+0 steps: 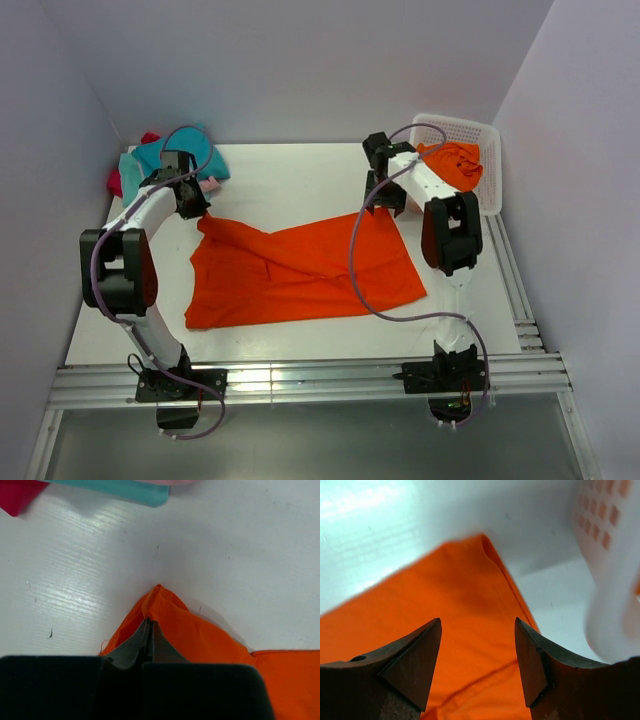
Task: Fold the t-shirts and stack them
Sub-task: Fold the tshirt
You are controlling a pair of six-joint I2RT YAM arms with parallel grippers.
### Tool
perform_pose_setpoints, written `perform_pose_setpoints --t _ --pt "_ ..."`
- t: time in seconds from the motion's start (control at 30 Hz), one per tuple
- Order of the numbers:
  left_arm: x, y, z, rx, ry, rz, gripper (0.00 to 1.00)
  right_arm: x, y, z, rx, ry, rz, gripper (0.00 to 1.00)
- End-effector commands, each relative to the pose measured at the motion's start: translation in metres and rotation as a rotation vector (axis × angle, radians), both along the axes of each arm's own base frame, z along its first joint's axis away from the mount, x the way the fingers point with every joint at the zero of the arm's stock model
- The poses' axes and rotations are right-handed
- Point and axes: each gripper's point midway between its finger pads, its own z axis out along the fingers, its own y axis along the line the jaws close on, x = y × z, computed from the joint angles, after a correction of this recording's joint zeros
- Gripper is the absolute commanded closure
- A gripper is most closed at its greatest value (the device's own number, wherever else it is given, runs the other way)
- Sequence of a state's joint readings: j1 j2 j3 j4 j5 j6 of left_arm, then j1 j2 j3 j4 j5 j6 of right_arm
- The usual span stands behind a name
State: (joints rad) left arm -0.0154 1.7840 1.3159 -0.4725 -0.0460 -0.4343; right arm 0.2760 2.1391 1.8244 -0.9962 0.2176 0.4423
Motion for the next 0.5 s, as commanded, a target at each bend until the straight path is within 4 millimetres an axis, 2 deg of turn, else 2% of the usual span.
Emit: perform_pose_setpoints --t 0.0,0.03,0.07,0.1,0.13,0.33,0.47 --pt "0.011 -0.008 0.017 -0.028 -0.05 -0.028 1.0 0.018 -0.003 -0.003 -0.025 0.003 0.018 0.33" --pt "0.012 -0.009 0.019 -0.029 -0.055 -0.028 1.0 0.029 0.0 0.002 -0.018 -0.021 0.019 0.33" --pt "0.012 -0.011 0.019 -0.041 -0.058 -0.038 1.0 0.034 -0.001 0.001 -0.023 -0.022 0.015 0.33" --pt "0.013 -0.013 0.02 -0.049 -0.061 -0.042 1.0 0.035 -0.001 -0.01 -0.024 0.005 0.005 0.33" --pt "0.013 -0.013 0.021 -0.051 -0.064 -0.042 1.0 0.043 -0.001 -0.007 -0.016 -0.012 -0.002 0.33" --pt "0.012 -0.015 0.024 -0.058 -0.061 -0.049 1.0 0.056 -0.013 -0.019 0.005 -0.009 -0.055 0.33" --pt "0.012 -0.015 0.025 -0.059 -0.061 -0.052 1.0 0.057 -0.021 -0.029 0.004 0.013 -0.079 0.34"
